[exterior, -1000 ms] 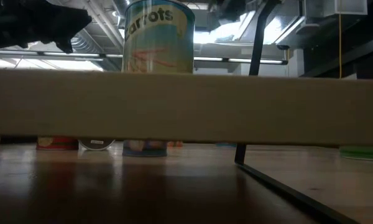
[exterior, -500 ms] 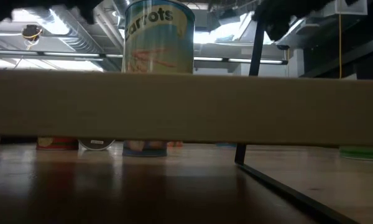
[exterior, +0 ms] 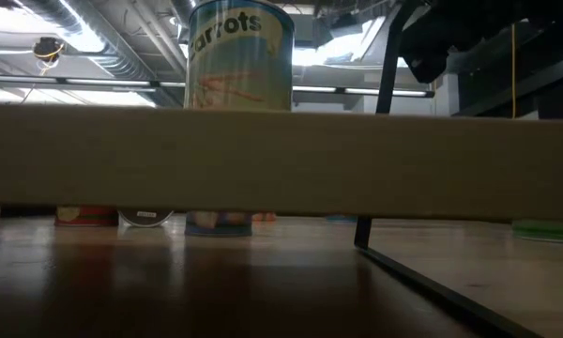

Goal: Pick and place cans onto a shelf
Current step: Put the canned carrot on the shelf

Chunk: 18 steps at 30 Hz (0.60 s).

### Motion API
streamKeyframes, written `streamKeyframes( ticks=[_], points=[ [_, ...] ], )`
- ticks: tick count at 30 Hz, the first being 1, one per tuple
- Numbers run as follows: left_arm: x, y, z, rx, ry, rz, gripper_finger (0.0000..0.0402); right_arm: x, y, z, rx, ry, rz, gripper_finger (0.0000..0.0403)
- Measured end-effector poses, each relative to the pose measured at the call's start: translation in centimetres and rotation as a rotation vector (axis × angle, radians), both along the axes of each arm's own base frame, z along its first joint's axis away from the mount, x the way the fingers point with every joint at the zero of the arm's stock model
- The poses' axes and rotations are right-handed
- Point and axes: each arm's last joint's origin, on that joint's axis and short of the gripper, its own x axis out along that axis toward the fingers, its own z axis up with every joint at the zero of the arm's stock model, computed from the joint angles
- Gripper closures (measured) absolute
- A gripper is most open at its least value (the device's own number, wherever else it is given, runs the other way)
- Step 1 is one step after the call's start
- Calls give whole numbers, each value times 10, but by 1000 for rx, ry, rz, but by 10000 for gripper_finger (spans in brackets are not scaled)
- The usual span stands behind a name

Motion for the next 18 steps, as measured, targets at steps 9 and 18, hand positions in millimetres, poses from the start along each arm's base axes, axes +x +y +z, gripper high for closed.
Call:
streamKeyframes(
  ticks=[9,18],
  points=[
    [43,-9,1,-83,59,-96,301,0,0,0,0,1,0,338],
    [61,-12,-6,-122,215,-86,237,0,0,0,-8,3,4,338]
  ],
)
